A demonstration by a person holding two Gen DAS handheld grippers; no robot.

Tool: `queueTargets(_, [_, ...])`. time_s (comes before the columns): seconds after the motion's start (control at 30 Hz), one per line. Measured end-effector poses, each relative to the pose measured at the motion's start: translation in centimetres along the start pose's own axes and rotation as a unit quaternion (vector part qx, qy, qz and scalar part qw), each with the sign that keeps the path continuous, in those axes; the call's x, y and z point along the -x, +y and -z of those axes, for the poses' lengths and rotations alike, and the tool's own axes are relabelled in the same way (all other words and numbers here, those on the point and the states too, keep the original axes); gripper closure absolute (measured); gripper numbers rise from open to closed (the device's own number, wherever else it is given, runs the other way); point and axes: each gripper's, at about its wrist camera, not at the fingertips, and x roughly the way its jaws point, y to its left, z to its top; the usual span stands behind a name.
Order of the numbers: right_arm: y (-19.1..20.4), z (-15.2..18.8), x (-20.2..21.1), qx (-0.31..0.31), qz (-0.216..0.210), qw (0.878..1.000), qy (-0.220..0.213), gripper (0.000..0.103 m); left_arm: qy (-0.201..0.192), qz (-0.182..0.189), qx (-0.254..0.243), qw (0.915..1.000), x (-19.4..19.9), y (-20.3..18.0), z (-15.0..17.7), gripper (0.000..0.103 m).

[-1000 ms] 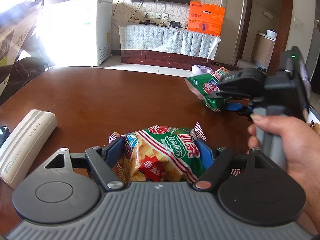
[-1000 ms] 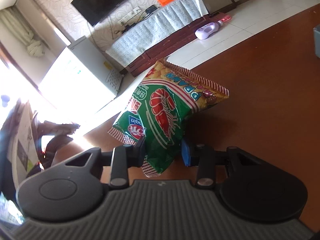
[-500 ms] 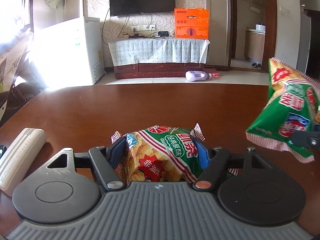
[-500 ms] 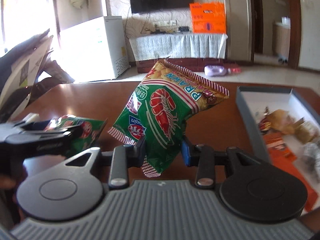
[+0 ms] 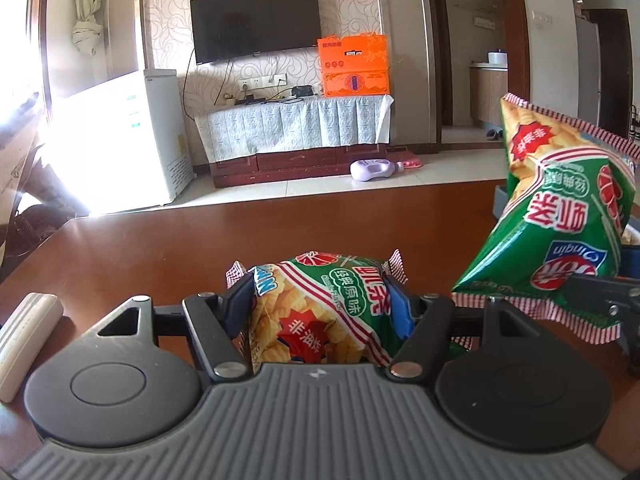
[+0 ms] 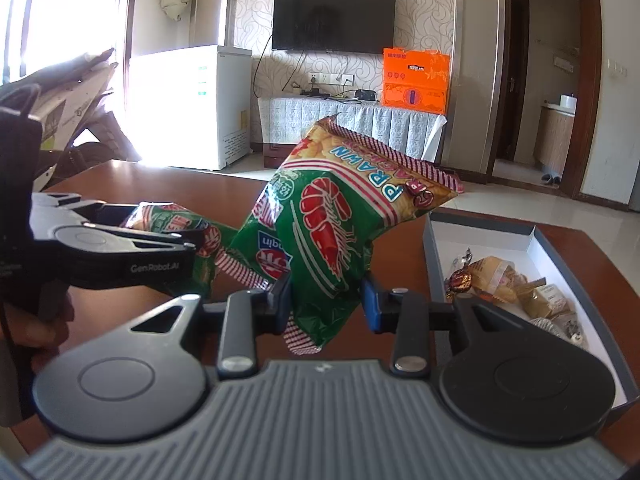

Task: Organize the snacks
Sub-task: 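Carry both held green bags over the grey box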

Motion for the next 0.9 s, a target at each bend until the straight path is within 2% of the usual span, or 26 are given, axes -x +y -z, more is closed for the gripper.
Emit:
queueTargets(0.23, [-0.4,0.4,1.3,0.032,0.014,0.999,-0.015,0.064,-0.011,0.007,-0.021,0.9997,0.8,-4.0,-1.0,0.031])
queueTargets(0.37, [-1.3,0.5,1.9,0.022,0.017,0.999,-0.017,0.064,-0.008,0.015,-0.007,0.9998,0.9,-4.6,-1.4,0.031])
queueTargets(0.53, [-1.7,0.6,2.8,0.03,0.024,0.999,-0.026,0.064,-0.013,0.02,-0.018,0.9995,1.3,-6.1,-1.6,0.031])
queueTargets(0.9, [-1.9,1.1,4.0,0.042,0.024,0.998,-0.036,0.064,-0.019,0.026,-0.012,0.9994,1.0,-5.8,-2.9,0.031])
